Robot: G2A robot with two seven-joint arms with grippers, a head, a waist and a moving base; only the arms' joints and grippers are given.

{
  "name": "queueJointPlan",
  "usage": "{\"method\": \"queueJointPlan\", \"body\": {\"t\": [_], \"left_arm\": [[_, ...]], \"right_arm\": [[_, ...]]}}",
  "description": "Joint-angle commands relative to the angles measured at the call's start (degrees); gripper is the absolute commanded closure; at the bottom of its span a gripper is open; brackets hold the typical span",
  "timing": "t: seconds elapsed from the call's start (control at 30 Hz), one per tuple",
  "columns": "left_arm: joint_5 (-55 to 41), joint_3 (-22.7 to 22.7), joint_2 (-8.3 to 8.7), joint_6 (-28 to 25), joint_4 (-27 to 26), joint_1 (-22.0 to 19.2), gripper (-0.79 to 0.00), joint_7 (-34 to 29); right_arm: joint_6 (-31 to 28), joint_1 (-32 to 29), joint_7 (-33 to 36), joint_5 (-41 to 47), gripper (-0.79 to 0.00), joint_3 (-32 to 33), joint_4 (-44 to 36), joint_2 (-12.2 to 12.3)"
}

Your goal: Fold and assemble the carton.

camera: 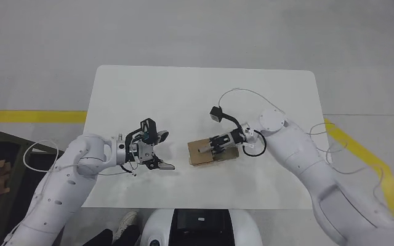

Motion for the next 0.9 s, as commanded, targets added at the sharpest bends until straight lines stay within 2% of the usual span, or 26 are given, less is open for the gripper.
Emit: {"method": "queueJointPlan", "body": {"t": [0.0,0.23,0.43,0.57,0.73,0.87], "left_arm": [[0.38,-0.02,0.01,0.05,-0.05,0.08,-0.785,0.48],[2.74,0.56,-0.19,2.78,-1.03,0.66,-0.785,2.71],[6.51,2.19,-0.68,6.95,-3.28,2.37,-0.785,5.77],[13.01,4.14,-1.15,11.49,-4.53,2.63,-0.785,6.31],[19.62,6.77,-2.17,17.65,-3.76,2.96,-0.785,13.51],[22.63,9.73,-3.04,18.12,-2.69,1.91,-0.785,17.25]], "right_arm": [[-0.12,0.12,-0.12,0.4,-0.785,-0.05,0.7,-0.09],[-0.34,-1.06,-0.34,2.68,-0.785,2.68,-0.48,1.69],[-1.27,-5.44,-1.27,2.64,-0.785,8.11,-7.67,5.84],[-1.46,-8.74,-1.47,2.27,-0.785,12.43,-13.24,8.61],[-2.08,-14.37,-2.08,1.54,-0.785,19.21,-21.21,12.18],[-2.26,-19.75,-2.27,0.23,-0.785,23.82,-26.86,14.47]]}}
